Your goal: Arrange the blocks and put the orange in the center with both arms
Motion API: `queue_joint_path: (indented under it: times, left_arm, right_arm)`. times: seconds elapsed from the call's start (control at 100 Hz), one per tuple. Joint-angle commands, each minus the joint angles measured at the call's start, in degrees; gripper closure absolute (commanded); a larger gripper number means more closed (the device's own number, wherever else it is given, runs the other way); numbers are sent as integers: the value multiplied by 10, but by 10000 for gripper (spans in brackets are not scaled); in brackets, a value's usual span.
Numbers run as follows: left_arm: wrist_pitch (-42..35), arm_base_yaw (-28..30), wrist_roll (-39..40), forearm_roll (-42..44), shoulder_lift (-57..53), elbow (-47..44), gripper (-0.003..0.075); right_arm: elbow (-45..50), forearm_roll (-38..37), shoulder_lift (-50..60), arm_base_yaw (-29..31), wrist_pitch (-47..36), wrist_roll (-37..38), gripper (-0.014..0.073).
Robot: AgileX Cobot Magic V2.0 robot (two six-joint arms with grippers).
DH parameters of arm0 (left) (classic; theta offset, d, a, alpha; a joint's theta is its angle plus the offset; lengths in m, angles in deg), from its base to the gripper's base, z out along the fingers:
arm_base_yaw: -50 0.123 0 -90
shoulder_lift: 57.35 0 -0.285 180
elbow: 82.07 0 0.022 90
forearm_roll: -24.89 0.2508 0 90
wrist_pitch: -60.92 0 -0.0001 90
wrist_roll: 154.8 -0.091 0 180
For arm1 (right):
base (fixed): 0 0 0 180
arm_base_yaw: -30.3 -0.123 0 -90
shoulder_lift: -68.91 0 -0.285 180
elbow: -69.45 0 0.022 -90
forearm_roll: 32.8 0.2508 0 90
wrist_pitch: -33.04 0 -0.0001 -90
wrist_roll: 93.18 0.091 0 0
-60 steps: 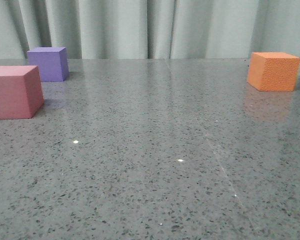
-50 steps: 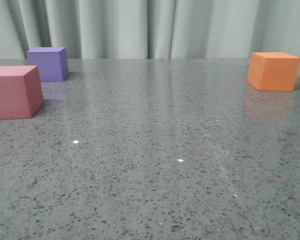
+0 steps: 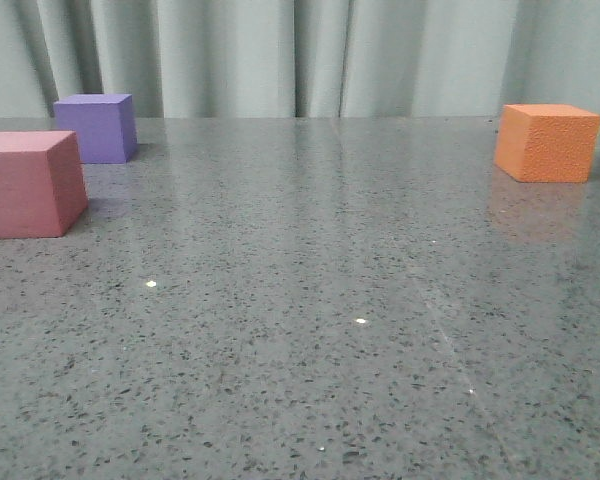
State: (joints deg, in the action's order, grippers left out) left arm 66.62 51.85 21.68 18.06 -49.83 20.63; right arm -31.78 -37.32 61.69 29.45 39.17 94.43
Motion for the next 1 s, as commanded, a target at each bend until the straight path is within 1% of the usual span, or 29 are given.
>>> queue_joint_path:
  times: [0.0, 0.28, 0.46, 0.64, 0.76, 0.88, 0.99]
  left_arm:
    - [-45, 1, 2, -4, -19, -11, 739]
    - [-45, 1, 2, -10, -19, -6, 740]
    - [-38, 1, 2, -30, -1, 42, 740]
    - [8, 1, 2, -30, 65, 144, 740]
    - [64, 1, 2, -30, 131, 222, 740]
    - [139, 1, 2, -30, 205, 308, 740]
    - [162, 1, 2, -30, 270, 370, 739]
  right_arm:
    - [-3, -14, 15, 4, -42, -4, 715]
    - [-7, -12, 14, 3, -50, -4, 713]
    - [-54, 39, -4, 3, 11, -4, 713]
    - [-139, 49, -48, 3, 58, -4, 713]
    - [-201, 49, -91, 3, 102, -4, 713]
    - [-262, 50, -140, 3, 153, -4, 713]
    - [-309, 49, -183, 3, 181, -4, 713]
